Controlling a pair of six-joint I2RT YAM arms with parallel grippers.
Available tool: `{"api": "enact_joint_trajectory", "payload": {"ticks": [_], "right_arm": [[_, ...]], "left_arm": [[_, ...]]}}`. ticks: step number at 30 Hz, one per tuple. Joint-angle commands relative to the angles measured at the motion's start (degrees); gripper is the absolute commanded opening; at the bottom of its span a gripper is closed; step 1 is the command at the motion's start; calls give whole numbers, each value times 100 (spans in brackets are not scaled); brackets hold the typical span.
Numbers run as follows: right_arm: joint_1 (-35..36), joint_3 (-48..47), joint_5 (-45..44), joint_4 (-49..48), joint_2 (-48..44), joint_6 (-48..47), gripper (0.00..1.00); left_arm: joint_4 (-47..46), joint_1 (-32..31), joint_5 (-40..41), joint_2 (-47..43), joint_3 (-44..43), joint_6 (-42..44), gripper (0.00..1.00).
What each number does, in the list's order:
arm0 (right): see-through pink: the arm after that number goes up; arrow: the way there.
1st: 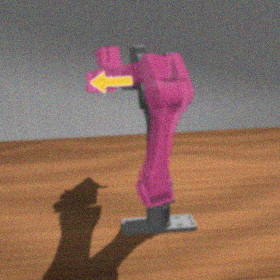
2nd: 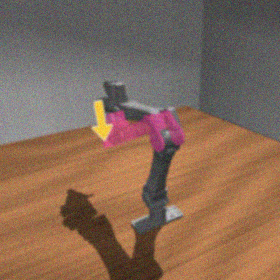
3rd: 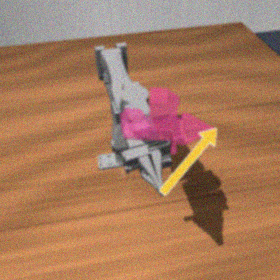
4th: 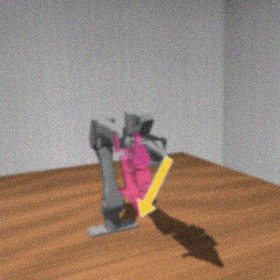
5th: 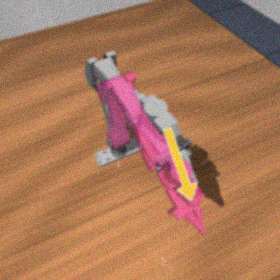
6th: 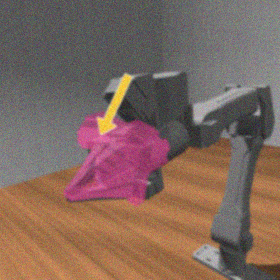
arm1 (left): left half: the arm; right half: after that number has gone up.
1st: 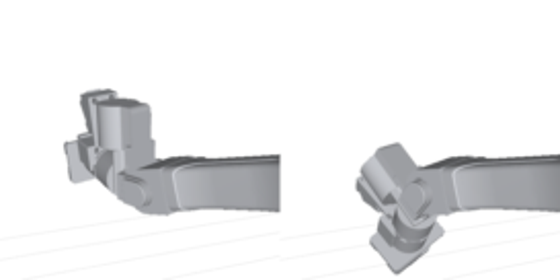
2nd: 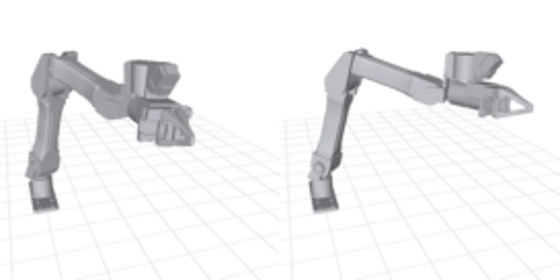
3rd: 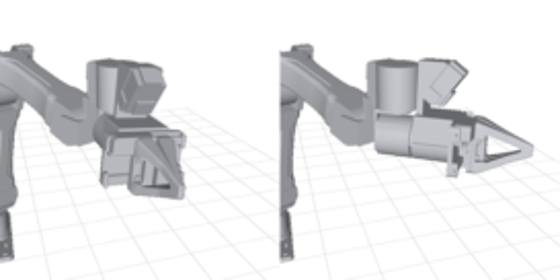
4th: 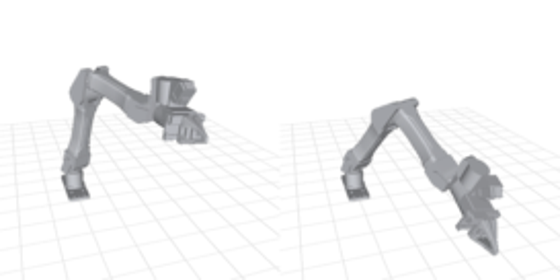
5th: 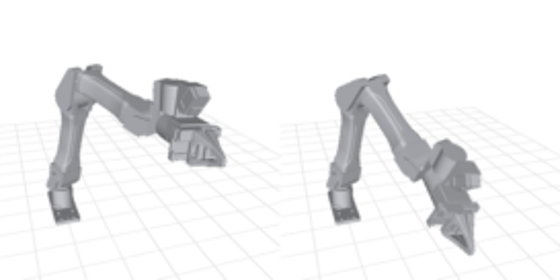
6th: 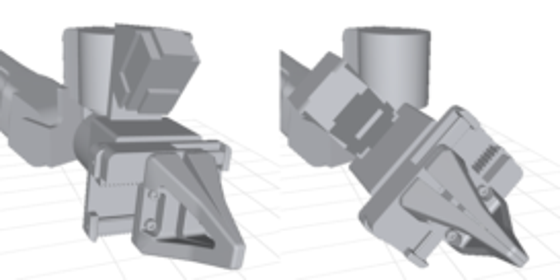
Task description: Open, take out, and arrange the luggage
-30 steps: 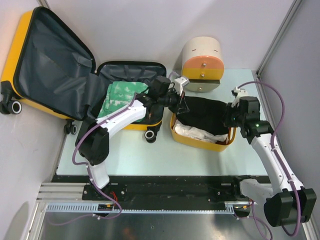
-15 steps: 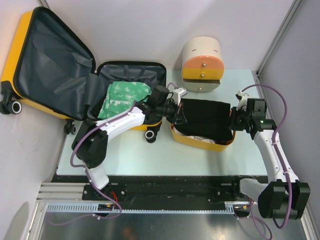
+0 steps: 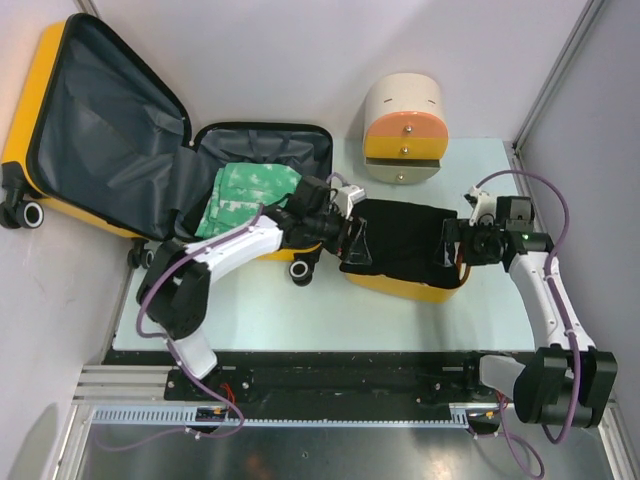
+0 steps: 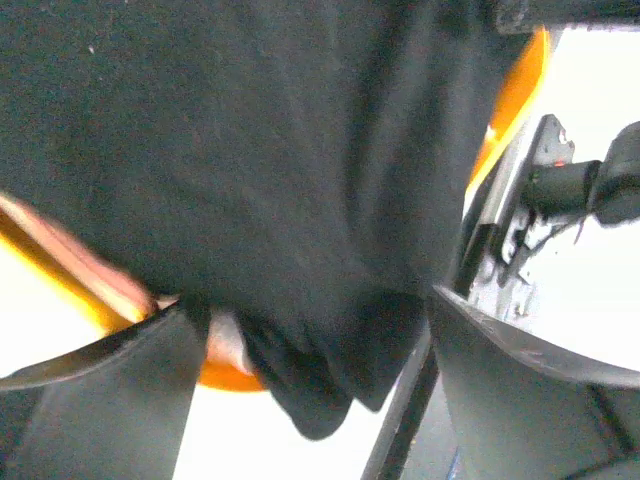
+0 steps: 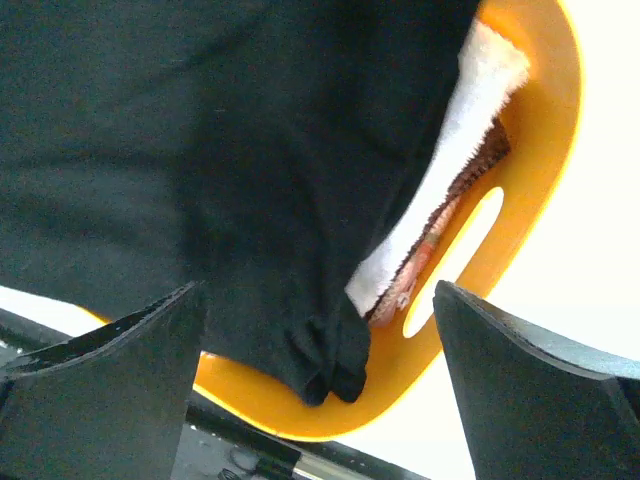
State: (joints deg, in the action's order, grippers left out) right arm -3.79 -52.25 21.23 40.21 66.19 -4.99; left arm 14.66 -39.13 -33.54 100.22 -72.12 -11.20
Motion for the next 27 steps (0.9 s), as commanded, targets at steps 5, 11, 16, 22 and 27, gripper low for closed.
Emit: {"api": "enact_joint_trajectory", "payload": {"ticks": [5,11,16,22,27], "right_arm": [[-52,-787,1829,128,-819,-2284,100],[388,-813,2131,-320,-372,-4296,100],[853,-839,2113,4,60,-5581,100],[801,-840,1981,356,754,-6294,100],[643,-848,1920,733,1255,-6741,100]], "left_arm": [[696,706,-768,-1857,-30,2523,100],[1267,434,-909,-1069,-882,4642,100],[1557,56,-593,-452,-1410,5926,100],[1646,-217,-557,409,-2025,5946,100],[1663,-296,-329,981,-2324,5814,100]]}}
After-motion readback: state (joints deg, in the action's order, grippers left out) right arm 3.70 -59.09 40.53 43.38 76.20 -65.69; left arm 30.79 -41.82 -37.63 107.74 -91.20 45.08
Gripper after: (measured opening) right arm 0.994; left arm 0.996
